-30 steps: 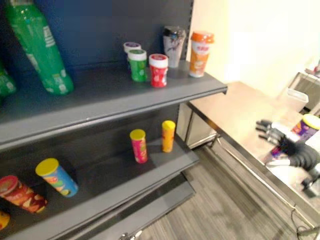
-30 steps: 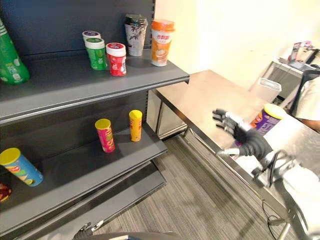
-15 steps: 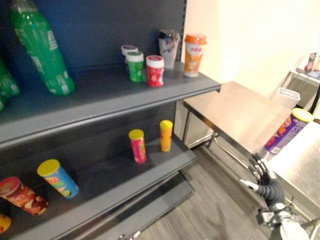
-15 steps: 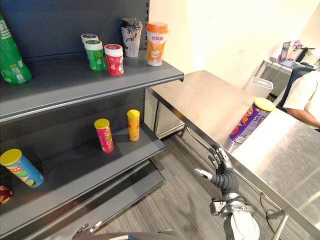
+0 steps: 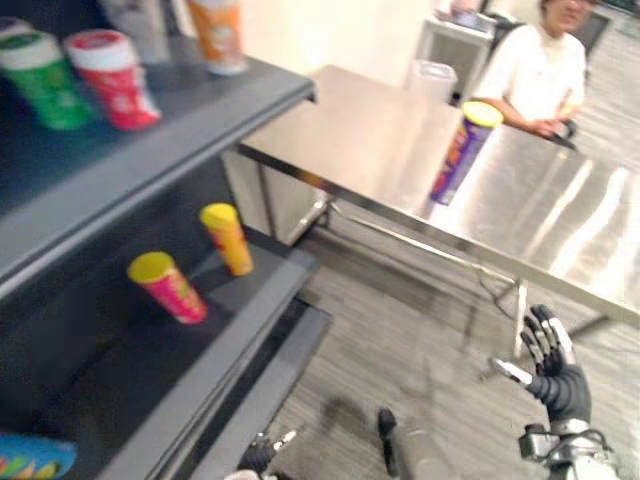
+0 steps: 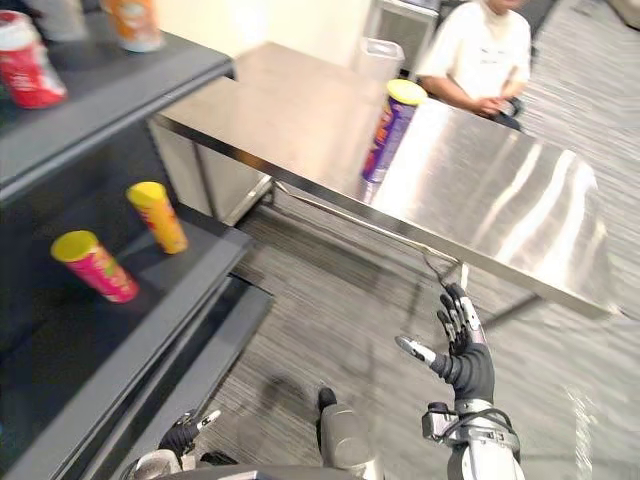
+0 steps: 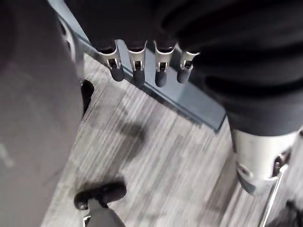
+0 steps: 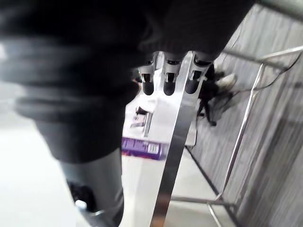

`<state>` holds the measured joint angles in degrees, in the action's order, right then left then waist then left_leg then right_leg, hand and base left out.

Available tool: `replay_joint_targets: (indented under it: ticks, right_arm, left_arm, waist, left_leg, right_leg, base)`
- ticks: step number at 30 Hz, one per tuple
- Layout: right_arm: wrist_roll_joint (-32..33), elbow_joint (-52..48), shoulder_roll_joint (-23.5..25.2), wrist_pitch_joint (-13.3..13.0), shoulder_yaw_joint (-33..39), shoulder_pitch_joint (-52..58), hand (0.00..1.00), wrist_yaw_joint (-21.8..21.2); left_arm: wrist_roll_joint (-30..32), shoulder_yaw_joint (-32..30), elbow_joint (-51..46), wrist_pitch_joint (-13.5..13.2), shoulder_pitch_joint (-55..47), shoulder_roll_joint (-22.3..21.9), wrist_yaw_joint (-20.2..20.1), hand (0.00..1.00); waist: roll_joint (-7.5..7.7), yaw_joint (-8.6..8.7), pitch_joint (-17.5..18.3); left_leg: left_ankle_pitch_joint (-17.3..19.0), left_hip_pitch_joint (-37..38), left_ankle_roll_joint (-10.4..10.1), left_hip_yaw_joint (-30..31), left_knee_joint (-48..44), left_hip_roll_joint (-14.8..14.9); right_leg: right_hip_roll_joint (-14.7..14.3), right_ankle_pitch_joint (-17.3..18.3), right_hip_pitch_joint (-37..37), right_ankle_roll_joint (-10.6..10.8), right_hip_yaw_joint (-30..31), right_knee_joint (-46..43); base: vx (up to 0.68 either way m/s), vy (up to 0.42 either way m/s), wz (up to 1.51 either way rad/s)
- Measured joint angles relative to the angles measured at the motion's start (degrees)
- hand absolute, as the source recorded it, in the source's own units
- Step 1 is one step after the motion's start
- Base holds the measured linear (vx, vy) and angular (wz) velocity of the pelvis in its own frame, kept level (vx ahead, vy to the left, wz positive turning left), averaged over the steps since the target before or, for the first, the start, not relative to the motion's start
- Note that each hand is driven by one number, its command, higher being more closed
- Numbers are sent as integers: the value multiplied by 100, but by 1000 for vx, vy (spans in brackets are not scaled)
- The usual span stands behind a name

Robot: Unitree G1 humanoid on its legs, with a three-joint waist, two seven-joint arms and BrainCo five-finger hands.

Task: Put the gum and the chips on the shelf.

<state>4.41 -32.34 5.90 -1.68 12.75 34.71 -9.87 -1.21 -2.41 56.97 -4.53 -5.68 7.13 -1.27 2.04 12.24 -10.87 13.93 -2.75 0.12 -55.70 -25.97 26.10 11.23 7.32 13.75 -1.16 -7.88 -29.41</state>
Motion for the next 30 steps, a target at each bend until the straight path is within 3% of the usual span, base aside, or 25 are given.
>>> replay_joint_targets:
  ticks: [1,2,3,4,6,7,8,10,13,15,18,20,21,22,23,24,25,26,28,29,30]
  right_arm:
    - [0,126,0,-16,3,-92,0,-20]
    - [-1,216,0,-15,12,-162,0,-38]
    - [-1,374,-6,-15,21,-309,0,-60]
    - [-2,442,-51,-7,34,-442,0,-58]
    - [-1,842,-255,-10,97,-1089,0,-56]
    - [-2,894,-256,-10,79,-1214,0,-58]
    - [-1,916,-251,-15,0,-1279,0,-64]
    - [-2,1057,-375,-14,-81,-1461,0,-81]
    - [0,1082,-537,-25,-215,-1429,0,-123]
    - [0,1090,-639,-25,-202,-1446,0,-110]
    - [0,1089,-752,-25,-73,-1248,0,-61]
    - [1,1066,-754,-31,47,-1109,0,-41]
    - [5,1032,-735,-36,116,-1007,0,7]
    - [7,1019,-649,-89,227,-993,0,68]
    - [7,1032,-639,-113,368,-1022,0,105]
    - [7,1050,-713,-131,588,-1047,0,151]
    - [5,1163,-670,-106,533,-1082,0,160]
    - [5,1124,-665,-107,472,-1049,0,139]
    - [0,1002,-658,-188,445,-1051,0,130]
    - [-1,974,-669,-258,440,-1024,0,202]
    - [-2,1020,-711,-258,420,-1046,0,302]
  left_arm:
    - [30,74,3,10,-7,14,-32,0]
    - [30,113,2,12,-10,25,-40,0]
    - [31,165,2,10,1,65,-70,0]
    - [30,146,11,19,64,74,-82,0]
    - [29,138,7,7,140,-142,-164,0]
    - [28,102,-16,-13,146,-198,-167,0]
    - [28,94,-63,8,176,-175,-166,0]
    - [28,-28,-147,16,170,-177,-153,0]
    - [26,-75,-220,14,79,-246,-147,0]
    - [25,-237,-217,13,81,-286,-142,0]
    - [25,-260,-100,9,76,-388,-133,0]
    - [21,-262,-44,10,-12,-403,-99,0]
    - [20,-316,-48,2,-116,-396,-71,0]
    - [15,-394,-45,-24,-99,-370,-46,0]
    - [13,-393,-56,-31,-28,-387,-21,0]
    - [10,-389,-139,-35,-3,-443,17,0]
    - [8,-429,-205,-6,-75,-402,80,0]
    - [8,-494,-229,-4,-110,-380,118,0]
    - [-16,-625,-210,12,-211,-313,180,0]
    - [-173,-774,-250,-8,-307,-337,237,0]
    - [-279,-897,-241,-59,-312,-409,300,0]
  waist:
    - [2,11,-1]
    - [3,7,0]
    - [59,1,19]
    - [27,-35,-13]
    - [-258,-265,-65]
    - [-244,-310,-73]
    - [-137,-287,-52]
    - [-173,-448,-52]
    - [-164,-495,-14]
    - [-268,-523,21]
    - [-449,-480,25]
    - [-491,-471,55]
    - [-509,-478,92]
    - [-395,-487,48]
    - [-406,-456,38]
    - [-537,-418,29]
    - [-451,-430,51]
    - [-502,-443,40]
    - [-497,-453,31]
    - [-436,-494,19]
    - [-488,-547,-24]
  left_leg:
    - [5,72,-5,-252,-5,19]
    - [7,109,-7,-387,-15,40]
    - [58,132,-91,-571,-118,60]
    - [94,121,-120,-654,-243,122]
    - [-56,-5,26,-715,193,73]
    - [-37,32,-32,-871,106,92]
    - [36,97,16,-1097,-92,75]
    - [64,170,29,-1487,-342,219]
    - [53,414,16,-1931,-388,271]
    - [46,414,5,-2081,-500,415]
    - [-17,625,-10,-2035,-884,895]
    - [-186,859,29,-1921,-1087,1101]
    - [-439,892,301,-1767,-1680,1474]
    - [-23,558,-280,-1551,-1992,1460]
    - [199,355,-435,-1524,-1683,1173]
    - [81,120,70,-1669,-692,619]
    - [-56,292,102,-1621,-579,436]
    - [-64,318,103,-1582,-530,437]
    - [-121,359,73,-1197,-610,567]
    - [-180,271,178,-374,-1168,784]
    - [-380,-9,519,803,-1608,881]
  right_leg:
    - [304,39,-157,-81,-303,-368]
    - [409,-11,-256,-161,-435,-478]
    - [526,-704,-501,-571,-705,-362]
    - [462,-714,-508,-579,-889,-148]
    - [211,-927,-744,-349,-1104,1105]
    - [312,-644,-660,-360,-1242,739]
    - [481,-370,-714,-190,-1567,352]
    - [462,-350,-606,-97,-1920,536]
    - [363,-153,-849,345,-2269,1202]
    - [174,-181,-898,398,-2411,1564]
    - [-108,-171,-1136,408,-2521,1571]
    - [-139,-152,-1312,414,-2527,1357]
    - [-146,-144,-1470,400,-2494,1341]
    - [-28,-59,-1575,398,-2361,1368]
    - [89,-33,-1558,440,-2358,1312]
    - [231,16,-1456,517,-2398,1078]
    - [375,273,-1356,706,-2275,760]
    - [290,354,-1257,745,-2147,732]
    - [-262,391,-1023,658,-1797,1130]
    - [-652,334,-1215,443,-1692,1683]
    - [-756,281,-1479,378,-1391,1801]
  base:
    - [-22,23,-103]
    - [-22,-28,-103]
    - [-15,-63,-91]
    - [-45,-95,-132]
    - [-174,-130,-163]
    - [-95,-155,-124]
    - [61,-139,-103]
    - [70,-97,-98]
    - [39,-125,-63]
    - [58,-148,-49]
    - [83,-97,-18]
    - [153,-20,-14]
    - [181,40,0]
    - [166,106,19]
    - [129,246,45]
    - [106,311,37]
    - [144,253,18]
    - [124,101,-15]
    - [91,-125,-39]
    - [114,-235,-82]
    - [100,-141,-114]
